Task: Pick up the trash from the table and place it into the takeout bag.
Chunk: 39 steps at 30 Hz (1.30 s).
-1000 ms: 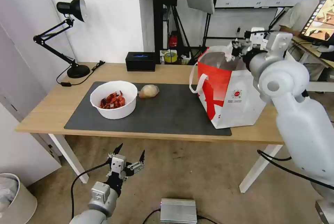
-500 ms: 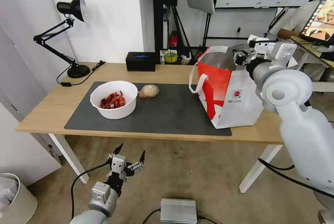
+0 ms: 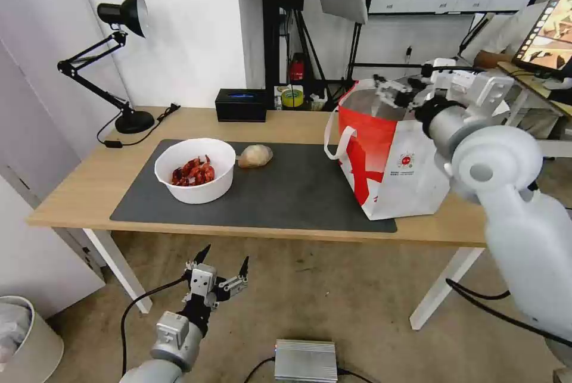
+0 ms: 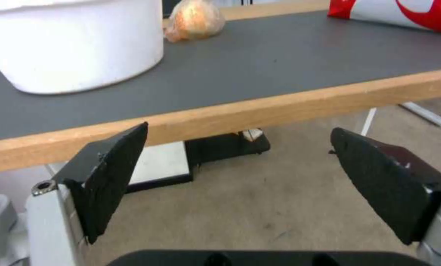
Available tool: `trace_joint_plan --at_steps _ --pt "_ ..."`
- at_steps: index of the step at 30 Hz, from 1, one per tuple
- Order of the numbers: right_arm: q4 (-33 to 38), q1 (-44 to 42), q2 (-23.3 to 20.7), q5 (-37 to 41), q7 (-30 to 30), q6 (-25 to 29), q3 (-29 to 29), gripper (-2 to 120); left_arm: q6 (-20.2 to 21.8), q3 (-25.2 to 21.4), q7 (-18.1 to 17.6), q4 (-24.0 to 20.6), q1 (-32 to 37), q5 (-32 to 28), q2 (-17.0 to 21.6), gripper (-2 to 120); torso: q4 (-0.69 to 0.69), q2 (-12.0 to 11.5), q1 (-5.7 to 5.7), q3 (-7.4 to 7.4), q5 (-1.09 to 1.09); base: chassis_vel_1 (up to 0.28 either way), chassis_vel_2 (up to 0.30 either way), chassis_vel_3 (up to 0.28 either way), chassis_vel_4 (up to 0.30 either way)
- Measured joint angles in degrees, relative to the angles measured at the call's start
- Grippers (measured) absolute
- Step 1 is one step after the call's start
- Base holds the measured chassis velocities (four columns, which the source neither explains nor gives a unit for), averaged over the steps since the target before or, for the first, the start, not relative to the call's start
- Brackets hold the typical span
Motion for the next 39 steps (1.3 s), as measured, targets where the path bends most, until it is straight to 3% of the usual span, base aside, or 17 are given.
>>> trace_joint_plan --at_steps 6,14,22,39 --pt "8.7 -14.68 -3.65 -7.81 -7.95 7.73 3.86 100 -0.12 0.32 0.02 -0.43 -0.02 -0.2 0.01 100 -0.05 0.01 -0.01 -0.01 0.01 0.0 0.0 0.0 0.0" --pt "11.66 -29.35 -1.46 -21.1 -10.12 18.11 4.69 100 -0.23 -0.37 0.01 -0.8 -0.11 -0.6 0.37 100 -0.02 0.01 -0.01 0.0 0.01 0.0 0.0 0.0 0.0" --pt "10.84 -40.35 2.21 -29.86 -10.64 25.23 4.08 100 -0.27 -0.43 -0.02 -0.77 -0.82 -1.57 1.34 100 -0.02 0.01 0.0 0.0 0.01 0.0 0.0 0.0 0.0" --pt "3.68 -50.35 5.9 -39.24 -9.84 38.63 0.17 100 -0.25 -0.75 -0.11 1.0 -2.57 -2.62 1.94 100 -0.02 0.0 0.0 0.0 0.01 0.0 0.0 0.0 0.0"
